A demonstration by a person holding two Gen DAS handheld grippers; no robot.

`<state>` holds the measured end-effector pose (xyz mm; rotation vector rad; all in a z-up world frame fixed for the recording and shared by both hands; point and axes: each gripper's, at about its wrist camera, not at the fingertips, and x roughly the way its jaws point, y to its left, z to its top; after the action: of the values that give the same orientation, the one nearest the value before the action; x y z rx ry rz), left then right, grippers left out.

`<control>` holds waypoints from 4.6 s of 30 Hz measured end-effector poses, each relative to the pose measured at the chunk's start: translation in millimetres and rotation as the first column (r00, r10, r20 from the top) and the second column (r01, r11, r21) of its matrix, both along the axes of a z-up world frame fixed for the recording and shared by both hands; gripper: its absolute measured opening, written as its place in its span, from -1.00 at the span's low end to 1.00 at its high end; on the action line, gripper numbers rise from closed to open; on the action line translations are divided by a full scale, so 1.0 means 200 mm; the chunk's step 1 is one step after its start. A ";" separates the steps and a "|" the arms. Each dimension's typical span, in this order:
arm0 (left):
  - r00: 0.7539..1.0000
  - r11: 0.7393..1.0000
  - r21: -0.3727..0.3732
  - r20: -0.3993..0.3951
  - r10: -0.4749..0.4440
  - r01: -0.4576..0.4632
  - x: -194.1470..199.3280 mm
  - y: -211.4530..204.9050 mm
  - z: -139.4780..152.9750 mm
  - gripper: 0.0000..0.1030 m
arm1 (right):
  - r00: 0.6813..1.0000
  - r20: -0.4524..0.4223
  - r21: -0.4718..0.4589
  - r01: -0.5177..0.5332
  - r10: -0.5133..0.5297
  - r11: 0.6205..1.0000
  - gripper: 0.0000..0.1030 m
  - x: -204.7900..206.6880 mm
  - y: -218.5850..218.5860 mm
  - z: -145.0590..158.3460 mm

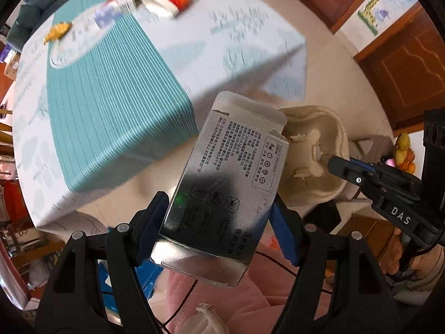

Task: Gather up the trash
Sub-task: 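Carry the silver-white box and beige pulp tray in both tools over the black bin, then open the left tool over the bin while the right tool releases the pulp tray, then move both tools back toward the table and the remaining trash, then grasp the yellow snack bag with the left tool while the right tool grasps the milk carton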

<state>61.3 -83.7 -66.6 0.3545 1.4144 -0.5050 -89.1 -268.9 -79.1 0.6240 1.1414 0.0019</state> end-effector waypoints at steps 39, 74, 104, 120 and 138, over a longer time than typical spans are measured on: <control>0.987 0.984 0.178 -0.152 0.048 -0.020 0.05 -0.01 -1.75 0.63 | 0.926 -0.371 -0.021 0.069 -0.072 0.997 -0.74 0.17 0.20 -1.91; 0.992 0.990 -0.054 -0.005 0.130 -0.130 -0.17 0.43 -0.31 0.66 | 0.989 -0.147 -0.001 -0.014 0.014 1.000 -0.31 0.14 0.46 -0.53; 0.830 0.890 -0.248 0.329 0.450 -0.383 0.28 0.80 1.01 0.66 | 0.935 0.276 -0.140 -0.193 0.225 0.971 -0.18 0.66 0.43 0.87; 0.852 0.833 -0.299 0.103 0.512 -0.465 1.66 1.14 0.66 0.66 | 0.975 0.186 -0.220 -0.078 0.121 0.972 0.26 2.02 0.42 0.72; 0.809 0.771 -0.246 -0.182 0.559 -0.588 2.60 1.22 -0.20 0.46 | 0.995 -0.094 -0.313 -0.057 0.029 0.948 0.50 3.05 0.43 -0.11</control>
<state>581.0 159.3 -105.6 -0.3535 1.4308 -0.2145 520.2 -182.3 -102.0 0.3162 1.2100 -0.1701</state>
